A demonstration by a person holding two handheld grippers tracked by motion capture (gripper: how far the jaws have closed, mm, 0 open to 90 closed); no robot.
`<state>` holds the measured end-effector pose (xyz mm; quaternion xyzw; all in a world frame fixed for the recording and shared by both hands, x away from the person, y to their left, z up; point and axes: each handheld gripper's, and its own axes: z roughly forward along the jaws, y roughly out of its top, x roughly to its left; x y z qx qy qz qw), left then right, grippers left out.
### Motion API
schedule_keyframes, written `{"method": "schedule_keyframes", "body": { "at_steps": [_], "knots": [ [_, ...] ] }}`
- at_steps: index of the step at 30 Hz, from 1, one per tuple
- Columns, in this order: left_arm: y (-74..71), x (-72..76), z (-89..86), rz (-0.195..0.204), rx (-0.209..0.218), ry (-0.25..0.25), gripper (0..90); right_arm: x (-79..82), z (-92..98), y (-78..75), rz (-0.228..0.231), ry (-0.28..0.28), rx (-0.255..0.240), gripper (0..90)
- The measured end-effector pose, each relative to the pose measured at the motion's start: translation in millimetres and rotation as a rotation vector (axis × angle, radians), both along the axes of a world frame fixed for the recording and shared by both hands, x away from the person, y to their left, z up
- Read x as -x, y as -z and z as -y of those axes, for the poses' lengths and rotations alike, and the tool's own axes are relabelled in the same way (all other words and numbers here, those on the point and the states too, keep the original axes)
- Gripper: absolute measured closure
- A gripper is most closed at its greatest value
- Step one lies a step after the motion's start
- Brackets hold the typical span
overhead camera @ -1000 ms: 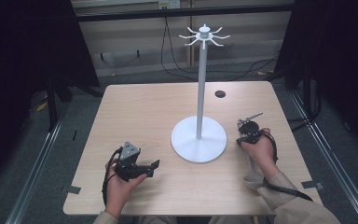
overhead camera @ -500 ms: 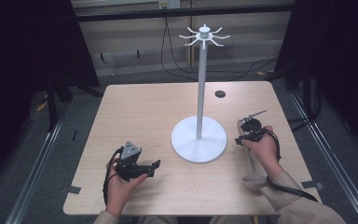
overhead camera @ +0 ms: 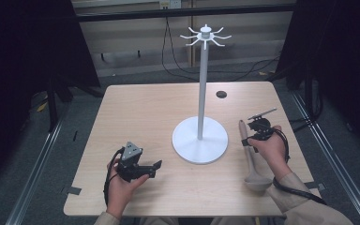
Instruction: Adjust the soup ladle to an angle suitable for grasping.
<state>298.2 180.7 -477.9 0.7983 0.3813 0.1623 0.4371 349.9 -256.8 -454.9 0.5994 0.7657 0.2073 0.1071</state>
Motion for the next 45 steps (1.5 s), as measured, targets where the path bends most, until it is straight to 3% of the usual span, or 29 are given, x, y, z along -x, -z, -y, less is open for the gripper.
{"method": "schedule_keyframes", "body": {
  "at_steps": [19, 25, 27, 28, 29, 31, 33, 37, 45],
  "knots": [
    [0.1, -0.5, 0.3, 0.002, 0.006, 0.000, 10.4, -4.1, 1.2, 19.3, -0.113, 0.090, 0.008, 63.9],
    [0.6, -0.5, 0.3, -0.001, -0.002, -0.004, 10.4, -5.3, -2.8, 19.6, -0.113, 0.113, 0.023, 72.2],
    [0.1, -0.4, 0.6, 0.000, 0.004, 0.001, 10.4, -5.2, 0.5, 20.8, -0.103, 0.133, -0.029, 75.2],
    [0.1, -0.4, 0.6, 0.000, 0.004, 0.001, 10.4, -5.2, 0.5, 20.8, -0.103, 0.133, -0.029, 75.2],
    [-0.2, -0.4, 0.7, 0.002, 0.005, 0.002, 10.4, -4.1, 3.2, 19.6, -0.077, 0.137, -0.065, 77.6],
    [-0.2, -0.4, 0.9, 0.002, 0.007, 0.001, 10.4, -2.9, 3.8, 15.3, -0.047, 0.128, -0.065, 77.6],
    [0.1, -0.8, 0.9, 0.001, 0.004, 0.002, 10.4, -1.4, 7.7, 8.9, -0.002, 0.132, -0.111, 77.7],
    [-0.5, -0.3, 1.7, 0.003, 0.002, 0.002, 10.4, 0.6, 12.6, -1.3, 0.050, 0.146, -0.141, 77.7],
    [0.3, -0.5, 4.1, 0.002, 0.002, 0.005, 10.4, 9.5, 20.7, -25.5, 0.242, 0.137, -0.249, 77.8]
  ]
}}
